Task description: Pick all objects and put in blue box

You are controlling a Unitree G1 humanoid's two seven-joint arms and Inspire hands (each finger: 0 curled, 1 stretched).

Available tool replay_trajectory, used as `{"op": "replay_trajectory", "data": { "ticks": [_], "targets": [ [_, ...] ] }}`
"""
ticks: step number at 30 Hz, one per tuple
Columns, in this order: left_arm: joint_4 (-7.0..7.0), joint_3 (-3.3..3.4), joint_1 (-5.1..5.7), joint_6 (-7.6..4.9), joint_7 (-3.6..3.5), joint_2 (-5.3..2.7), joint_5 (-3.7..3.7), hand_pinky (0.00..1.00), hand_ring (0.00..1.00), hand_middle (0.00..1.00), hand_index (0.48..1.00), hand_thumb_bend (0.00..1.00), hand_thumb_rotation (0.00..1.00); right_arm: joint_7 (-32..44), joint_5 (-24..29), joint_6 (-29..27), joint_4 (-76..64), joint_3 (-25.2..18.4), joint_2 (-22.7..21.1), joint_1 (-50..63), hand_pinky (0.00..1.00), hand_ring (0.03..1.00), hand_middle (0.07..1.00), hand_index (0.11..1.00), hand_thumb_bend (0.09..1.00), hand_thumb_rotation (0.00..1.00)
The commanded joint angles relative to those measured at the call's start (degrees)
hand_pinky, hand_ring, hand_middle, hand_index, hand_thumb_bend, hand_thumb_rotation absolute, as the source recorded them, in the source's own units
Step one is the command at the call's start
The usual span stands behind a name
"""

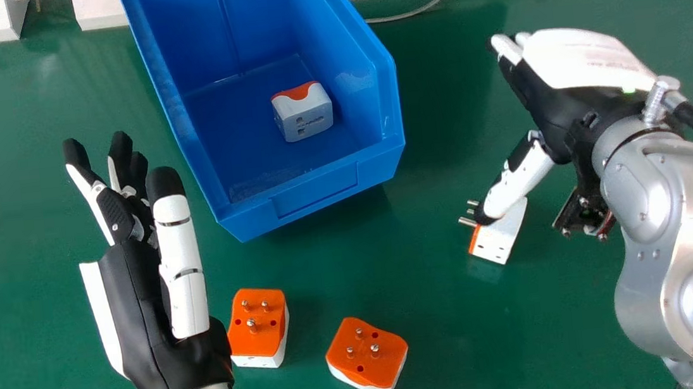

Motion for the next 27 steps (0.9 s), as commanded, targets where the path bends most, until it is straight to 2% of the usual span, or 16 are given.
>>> {"op": "replay_trajectory", "data": {
  "ticks": [1, 5, 7, 12, 15, 19, 22, 24, 25, 26, 27],
  "targets": [
    [-1.70, -0.80, 0.73, -0.35, -0.46, -4.68, -0.11, 0.98, 0.99, 0.99, 0.968, 0.53, 0.79, 0.6, -0.8, -0.6, 0.7, -0.5, 0.1, -0.4, 1.00, 1.000, 1.000, 1.000, 1.000, 0.26],
    [-1.26, -0.55, 0.68, -0.64, -0.28, -4.78, 0.44, 0.97, 0.99, 0.99, 0.968, 0.52, 0.79, -0.1, 0.2, -1.9, 5.0, 0.2, 1.0, -0.7, 1.00, 1.000, 1.000, 1.000, 1.000, 0.28],
    [-1.21, -0.61, 0.70, -0.66, -0.32, -4.94, 0.13, 0.97, 0.99, 0.99, 0.967, 0.53, 0.79, -1.2, 0.8, -2.5, 8.1, 0.8, 1.9, -1.0, 1.00, 1.000, 1.000, 1.000, 1.000, 0.28],
    [-0.91, -0.67, 0.60, -1.00, -0.24, -5.28, -0.05, 0.97, 0.99, 0.99, 0.965, 0.53, 0.78, -4.3, 3.5, -4.4, 20.3, 2.5, 4.6, -3.4, 1.00, 1.000, 1.000, 1.000, 1.000, 0.27],
    [-1.17, -0.73, 0.74, -0.66, -0.03, -5.35, 0.29, 0.97, 0.99, 0.98, 0.965, 0.53, 0.78, -8.4, 6.4, -6.7, 29.4, 3.4, 6.0, -5.0, 1.00, 1.000, 1.000, 1.000, 1.000, 0.26],
    [-1.69, -0.79, 0.90, -0.24, 0.05, -5.31, 0.15, 0.97, 0.99, 0.98, 0.967, 0.54, 0.78, -11.7, 8.2, -8.3, 37.7, 5.3, 6.9, -6.8, 1.00, 1.000, 1.000, 1.000, 1.000, 0.26],
    [-1.80, -0.80, 0.87, -0.26, 0.21, -5.56, 0.05, 0.96, 0.98, 0.98, 0.963, 0.55, 0.77, -12.8, 9.1, -8.3, 40.4, 6.0, 7.3, -7.5, 0.99, 1.000, 1.000, 1.000, 1.000, 0.27],
    [-1.62, -0.79, 0.80, -0.45, 0.36, -5.68, 0.23, 0.96, 0.98, 0.98, 0.962, 0.55, 0.77, -13.1, 9.0, -7.9, 42.2, 6.9, 7.5, -8.1, 0.94, 1.000, 1.000, 1.000, 1.000, 0.25],
    [-1.64, -0.84, 0.81, -0.47, 0.33, -5.71, 0.01, 0.96, 0.98, 0.98, 0.961, 0.55, 0.77, -12.5, 8.8, -7.8, 43.1, 7.6, 7.5, -8.7, 0.85, 0.986, 0.997, 0.987, 1.000, 0.23],
    [-1.67, -0.89, 0.83, -0.47, 0.25, -5.70, -0.21, 0.96, 0.98, 0.98, 0.961, 0.55, 0.76, -12.0, 8.8, -7.8, 44.1, 8.2, 7.5, -9.2, 0.76, 0.926, 0.965, 0.960, 1.000, 0.21],
    [-1.63, -0.89, 0.83, -0.54, 0.20, -5.67, -0.28, 0.96, 0.98, 0.98, 0.962, 0.55, 0.76, -11.6, 9.2, -7.5, 44.8, 8.4, 7.6, -9.7, 0.60, 0.760, 0.876, 0.927, 1.000, 0.19]
  ]
}}
